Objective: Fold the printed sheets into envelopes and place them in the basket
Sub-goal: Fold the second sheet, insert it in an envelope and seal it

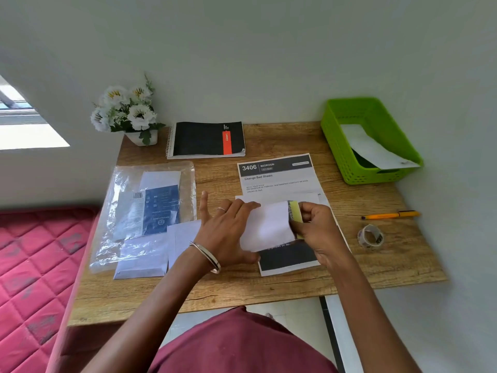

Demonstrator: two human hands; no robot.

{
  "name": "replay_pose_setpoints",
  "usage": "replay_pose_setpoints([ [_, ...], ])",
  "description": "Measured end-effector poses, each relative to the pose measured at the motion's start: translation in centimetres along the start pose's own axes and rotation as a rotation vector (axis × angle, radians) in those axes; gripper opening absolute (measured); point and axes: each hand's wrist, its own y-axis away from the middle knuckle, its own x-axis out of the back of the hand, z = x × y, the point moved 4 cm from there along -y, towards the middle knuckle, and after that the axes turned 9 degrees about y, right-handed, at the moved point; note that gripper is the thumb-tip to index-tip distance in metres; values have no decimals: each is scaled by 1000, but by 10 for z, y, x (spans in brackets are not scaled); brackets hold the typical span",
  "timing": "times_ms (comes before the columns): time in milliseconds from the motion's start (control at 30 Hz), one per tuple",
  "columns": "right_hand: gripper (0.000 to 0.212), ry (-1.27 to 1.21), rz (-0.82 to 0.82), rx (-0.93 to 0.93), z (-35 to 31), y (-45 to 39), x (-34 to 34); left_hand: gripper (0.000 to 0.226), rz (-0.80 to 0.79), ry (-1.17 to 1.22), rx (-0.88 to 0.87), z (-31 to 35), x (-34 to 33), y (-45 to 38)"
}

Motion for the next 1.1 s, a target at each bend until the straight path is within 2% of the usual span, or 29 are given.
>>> replay_pose_setpoints([
  [100, 27, -17, -47, -30, 5, 1, -2, 100, -16, -8, -7, 0, 0, 0],
  [300, 24, 411, -35, 12, 5, -6, -4, 101, -40, -13, -63, 10, -1, 1],
  [433, 25, 336, -5, 35, 2, -4, -8, 108, -35, -22, -52, 12, -3, 2],
  [567, 33, 365, -18, 3, 7, -3, -12, 94, -12, -4, -33, 7, -4, 2],
  [700, 37, 125, -62, -115, 10, -1, -1, 85, 18, -23, 3, -4, -5, 2],
  [767, 39, 139, 64, -110, 13, -5, 18, 86, 26, -25, 47, -13, -2, 2],
  [867, 37, 410, 393, -69, 22, -19, 50, 93, 33, -3, 111, -26, 4, 0],
  [900, 40, 486, 448, -80, 27, -25, 55, 95, 36, 1, 127, -29, 5, 0],
  [1100, 72, 887, 421, -165, 42, -51, 40, 98, 59, 5, 197, -39, 7, 0],
])
